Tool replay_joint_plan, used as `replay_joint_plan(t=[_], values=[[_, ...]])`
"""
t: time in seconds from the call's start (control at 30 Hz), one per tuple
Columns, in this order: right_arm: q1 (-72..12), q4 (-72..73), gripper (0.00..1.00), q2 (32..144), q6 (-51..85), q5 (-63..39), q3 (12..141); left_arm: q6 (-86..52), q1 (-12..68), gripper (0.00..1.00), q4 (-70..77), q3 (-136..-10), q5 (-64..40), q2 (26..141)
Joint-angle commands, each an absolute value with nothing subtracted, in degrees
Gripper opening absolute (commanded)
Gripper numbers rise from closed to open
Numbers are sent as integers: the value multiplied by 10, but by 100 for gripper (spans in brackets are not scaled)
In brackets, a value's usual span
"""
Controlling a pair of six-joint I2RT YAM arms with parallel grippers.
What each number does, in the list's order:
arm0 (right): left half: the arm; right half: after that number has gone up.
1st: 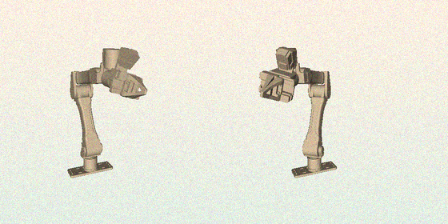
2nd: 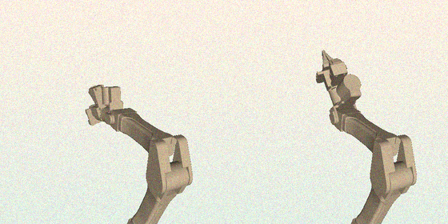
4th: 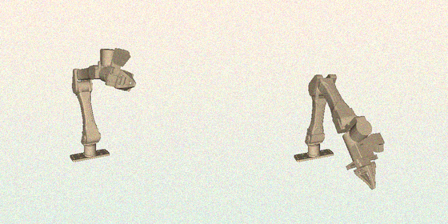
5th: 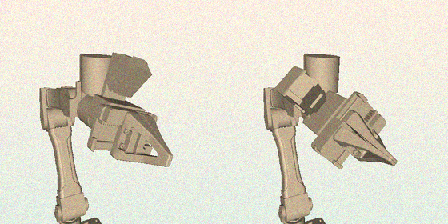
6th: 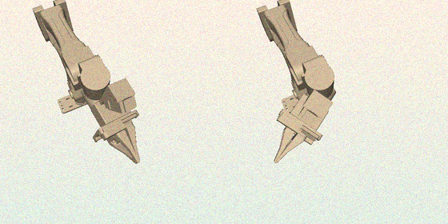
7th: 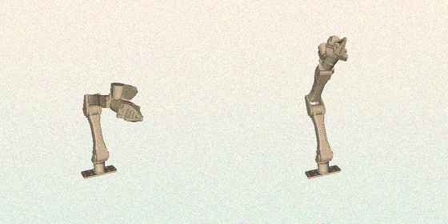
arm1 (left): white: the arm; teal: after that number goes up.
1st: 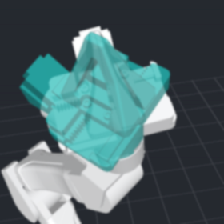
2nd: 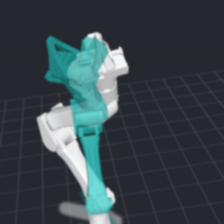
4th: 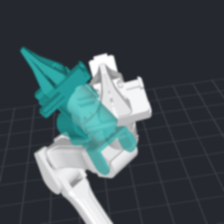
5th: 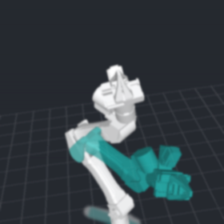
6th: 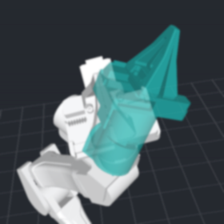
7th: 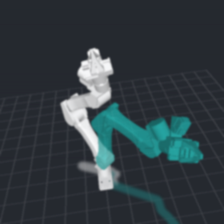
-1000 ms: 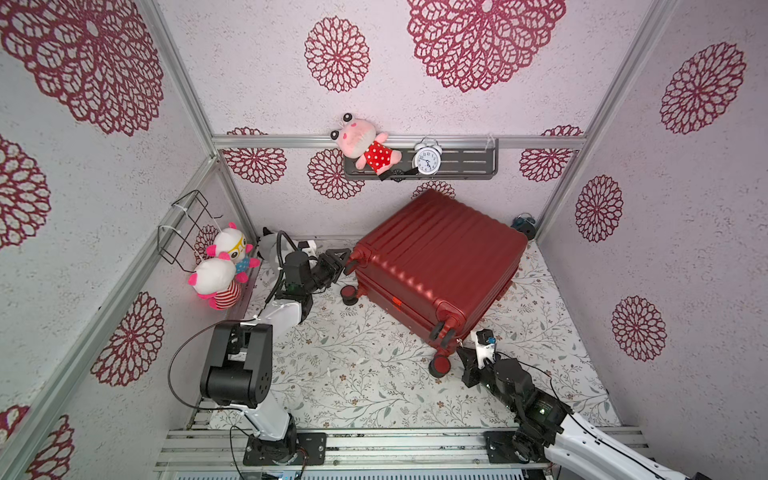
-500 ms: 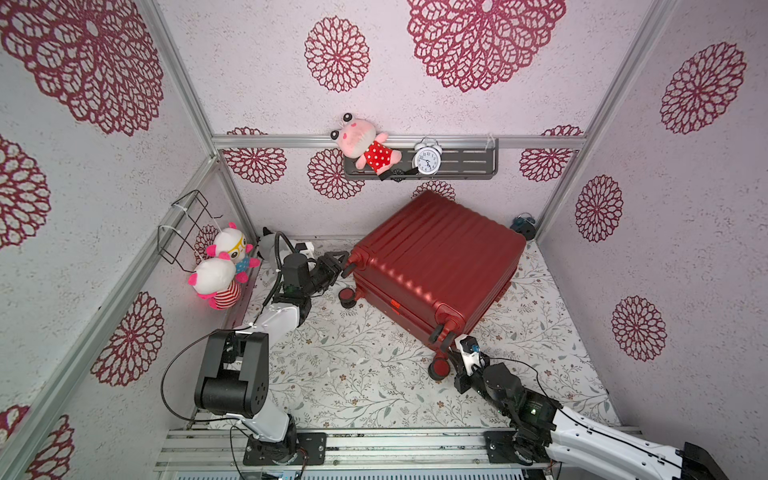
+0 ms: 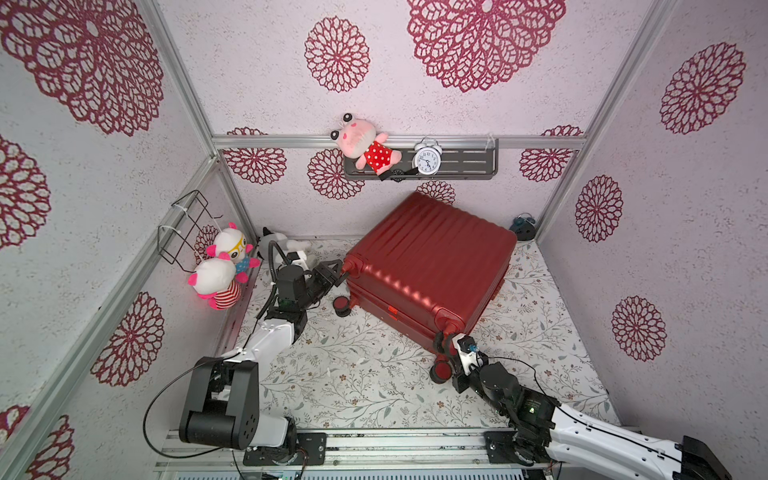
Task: Open the suitcase zippers
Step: Unzip the zipper on the suitcase.
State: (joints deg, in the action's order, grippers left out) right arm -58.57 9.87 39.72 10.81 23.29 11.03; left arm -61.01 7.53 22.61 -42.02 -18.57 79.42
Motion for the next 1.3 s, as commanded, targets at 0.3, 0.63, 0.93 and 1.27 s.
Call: replay_joint_plan(t=[0.3, 0.63, 0.93, 1.27], values=[[-599, 102, 0, 433, 136, 203, 168, -586, 168, 22, 223, -375, -322, 731], [-671, 108, 0, 454, 118, 244, 155, -569, 158, 21, 190, -398, -324, 734], [-797, 108, 0, 483, 32, 352, 166, -588, 139, 20, 198, -405, -340, 759], [-834, 123, 0, 514, -26, 362, 160, -573, 133, 19, 144, -428, -339, 750]])
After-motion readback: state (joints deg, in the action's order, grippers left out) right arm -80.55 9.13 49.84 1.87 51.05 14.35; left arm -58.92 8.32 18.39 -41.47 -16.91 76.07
